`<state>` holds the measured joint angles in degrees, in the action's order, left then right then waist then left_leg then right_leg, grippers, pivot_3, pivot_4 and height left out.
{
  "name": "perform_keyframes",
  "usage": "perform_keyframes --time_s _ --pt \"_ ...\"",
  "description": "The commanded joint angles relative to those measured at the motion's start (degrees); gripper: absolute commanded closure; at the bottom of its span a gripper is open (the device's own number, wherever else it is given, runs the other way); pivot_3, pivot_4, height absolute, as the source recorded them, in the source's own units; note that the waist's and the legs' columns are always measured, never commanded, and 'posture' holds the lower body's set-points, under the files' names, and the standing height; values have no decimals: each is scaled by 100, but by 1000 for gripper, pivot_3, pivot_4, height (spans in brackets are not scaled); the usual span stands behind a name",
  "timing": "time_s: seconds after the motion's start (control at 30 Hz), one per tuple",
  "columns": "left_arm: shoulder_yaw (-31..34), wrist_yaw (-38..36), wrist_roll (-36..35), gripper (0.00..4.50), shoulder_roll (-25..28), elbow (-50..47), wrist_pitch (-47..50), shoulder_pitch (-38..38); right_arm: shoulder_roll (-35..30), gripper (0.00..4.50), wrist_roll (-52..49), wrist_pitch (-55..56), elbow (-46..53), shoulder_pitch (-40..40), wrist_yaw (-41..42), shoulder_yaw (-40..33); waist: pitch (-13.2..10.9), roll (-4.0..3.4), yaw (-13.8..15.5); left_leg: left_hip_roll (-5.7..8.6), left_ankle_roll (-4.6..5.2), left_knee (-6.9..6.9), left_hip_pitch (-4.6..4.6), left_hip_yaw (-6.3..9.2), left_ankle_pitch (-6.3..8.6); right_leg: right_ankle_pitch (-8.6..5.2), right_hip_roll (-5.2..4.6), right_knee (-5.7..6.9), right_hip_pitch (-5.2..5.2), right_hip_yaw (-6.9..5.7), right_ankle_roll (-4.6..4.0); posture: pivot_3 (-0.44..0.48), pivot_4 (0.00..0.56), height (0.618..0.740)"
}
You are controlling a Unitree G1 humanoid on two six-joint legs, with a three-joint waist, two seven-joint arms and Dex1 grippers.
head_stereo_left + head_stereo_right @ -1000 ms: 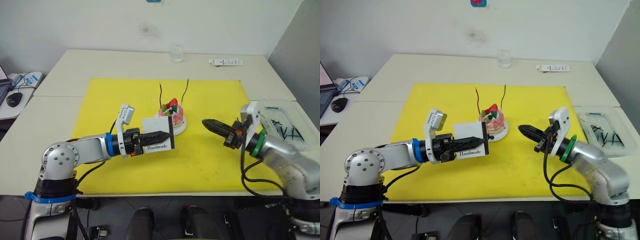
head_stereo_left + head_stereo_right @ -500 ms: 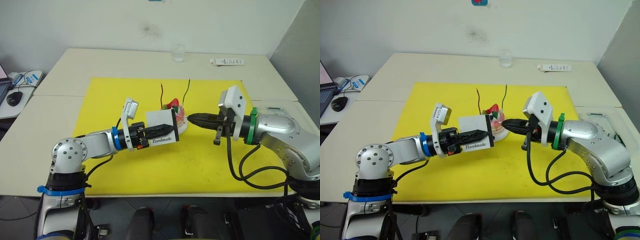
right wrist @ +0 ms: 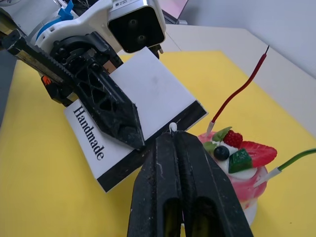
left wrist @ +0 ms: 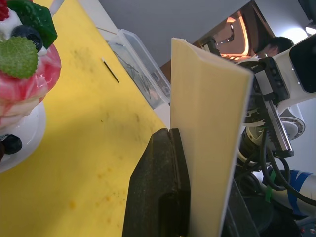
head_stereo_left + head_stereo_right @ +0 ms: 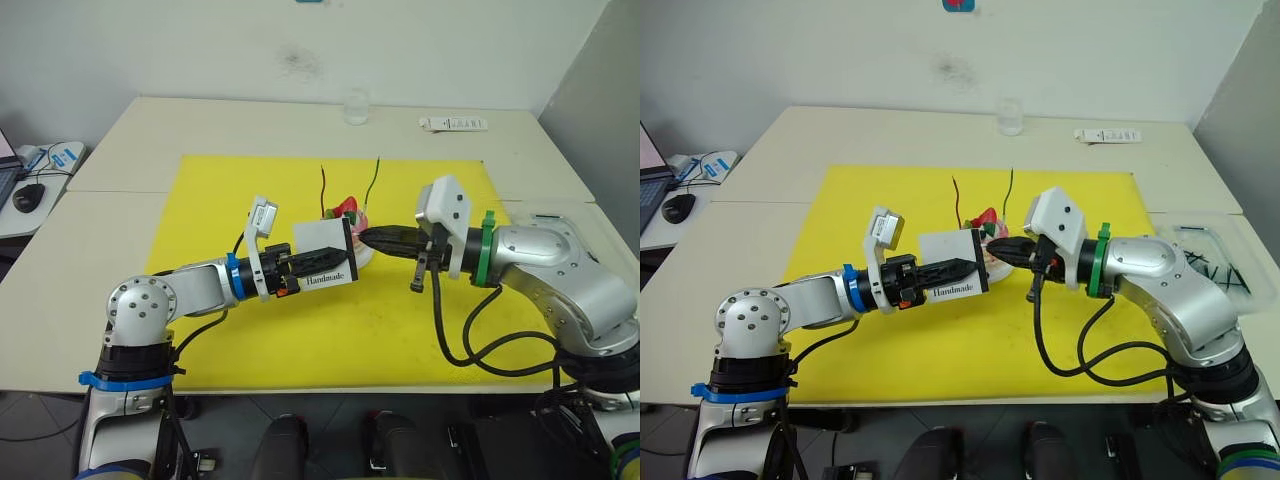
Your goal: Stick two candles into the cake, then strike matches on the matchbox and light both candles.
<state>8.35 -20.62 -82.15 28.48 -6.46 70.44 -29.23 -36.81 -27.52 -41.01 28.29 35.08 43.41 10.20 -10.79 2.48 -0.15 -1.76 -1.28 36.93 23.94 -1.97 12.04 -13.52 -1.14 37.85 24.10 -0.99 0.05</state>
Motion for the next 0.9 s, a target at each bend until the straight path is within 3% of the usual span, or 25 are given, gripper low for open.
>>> perform_keyframes --time_s 0.03,0.57,0.63,0.77,0.83,0.9 --pt "116 -34 -77 4500 -24 -155 -82 -81 31 4437 207 160 -11 141 -11 16 0 0 -1 0 0 0 0 -1 0 0 0 0 0 0 0 0 150 740" --pt "113 -108 -100 4500 0 -169 -51 -93 -36 4437 813 362 -18 191 313 516 0 0 0 0 0 0 -1 0 0 0 0 1 0 0 0 0 150 740" --pt "124 -127 -86 4500 -4 -170 -73 -106 -430 4437 964 586 171 27 822 798 0 0 0 1 0 0 0 0 0 0 0 1 0 0 0 0 150 740" --pt "234 -188 -45 4500 39 80 -108 -301 -3161 4437 313 960 1497 -1344 3484 697 -8 -13 158 14 11 2 16 14 7 -17 -5 -14 -4 -28 20 0 150 740" --pt "255 -228 -23 4500 38 128 -104 -338 -3548 4437 -221 865 1349 -1570 3675 -14 -8 -12 103 17 23 6 18 2 14 -24 -13 -21 -5 -17 30 0 150 740" --pt "254 -251 -66 4500 9 92 -69 -318 -3195 4437 -571 518 885 -984 3320 -343 -13 -2 -15 9 23 8 2 -14 15 -13 -21 -18 -8 10 33 0 150 740"
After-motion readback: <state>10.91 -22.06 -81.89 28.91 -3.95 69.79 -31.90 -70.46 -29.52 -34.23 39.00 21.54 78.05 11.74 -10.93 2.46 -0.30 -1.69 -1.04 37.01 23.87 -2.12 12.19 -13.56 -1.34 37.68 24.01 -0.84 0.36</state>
